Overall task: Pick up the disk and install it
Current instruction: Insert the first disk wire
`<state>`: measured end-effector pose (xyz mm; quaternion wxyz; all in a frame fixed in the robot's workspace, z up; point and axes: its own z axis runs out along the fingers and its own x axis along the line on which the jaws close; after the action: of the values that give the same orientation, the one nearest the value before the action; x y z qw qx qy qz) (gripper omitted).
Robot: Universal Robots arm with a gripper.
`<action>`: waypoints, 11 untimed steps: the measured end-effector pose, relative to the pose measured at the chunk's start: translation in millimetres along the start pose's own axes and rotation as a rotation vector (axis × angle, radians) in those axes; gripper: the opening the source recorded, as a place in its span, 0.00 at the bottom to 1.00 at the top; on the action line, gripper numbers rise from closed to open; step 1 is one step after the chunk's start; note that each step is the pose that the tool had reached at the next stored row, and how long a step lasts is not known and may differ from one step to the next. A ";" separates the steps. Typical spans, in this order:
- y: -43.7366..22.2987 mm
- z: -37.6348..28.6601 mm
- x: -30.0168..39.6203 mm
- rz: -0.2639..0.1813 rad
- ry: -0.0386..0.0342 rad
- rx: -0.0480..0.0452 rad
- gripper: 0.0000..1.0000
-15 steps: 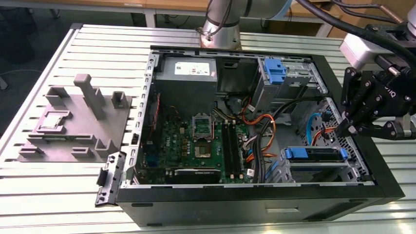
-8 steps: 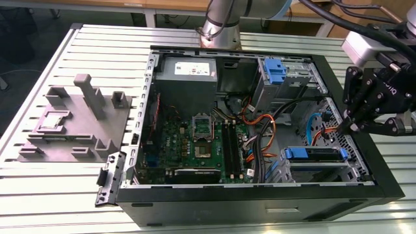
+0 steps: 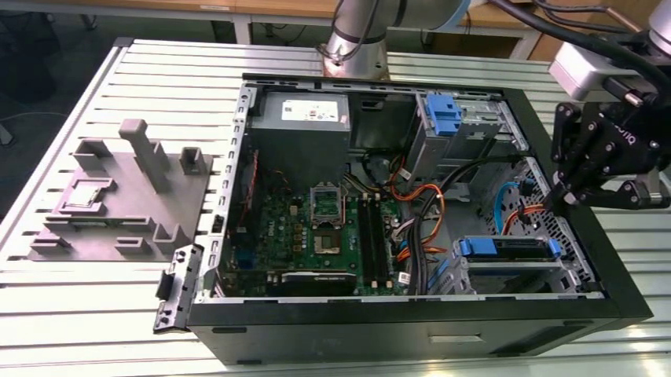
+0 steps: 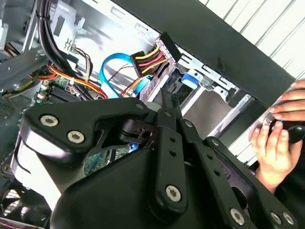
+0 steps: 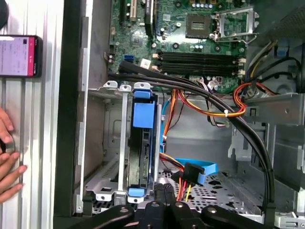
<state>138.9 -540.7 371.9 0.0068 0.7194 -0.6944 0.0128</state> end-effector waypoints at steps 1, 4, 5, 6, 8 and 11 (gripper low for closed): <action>-0.1 0.0 0.0 -0.017 -0.0001 0.0005 0.10; 0.0 0.0 -0.1 -0.071 -0.0006 0.0020 0.10; 0.0 0.0 -0.1 -0.088 -0.0007 0.0025 0.10; 0.0 0.1 -0.1 -0.105 -0.0008 0.0029 0.10; 0.0 0.2 -0.1 -0.131 -0.0004 0.0049 0.10; 0.0 0.1 -1.0 -0.141 0.0104 0.0146 0.10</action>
<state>138.9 -539.7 371.8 0.0061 0.7667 -0.6417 0.0211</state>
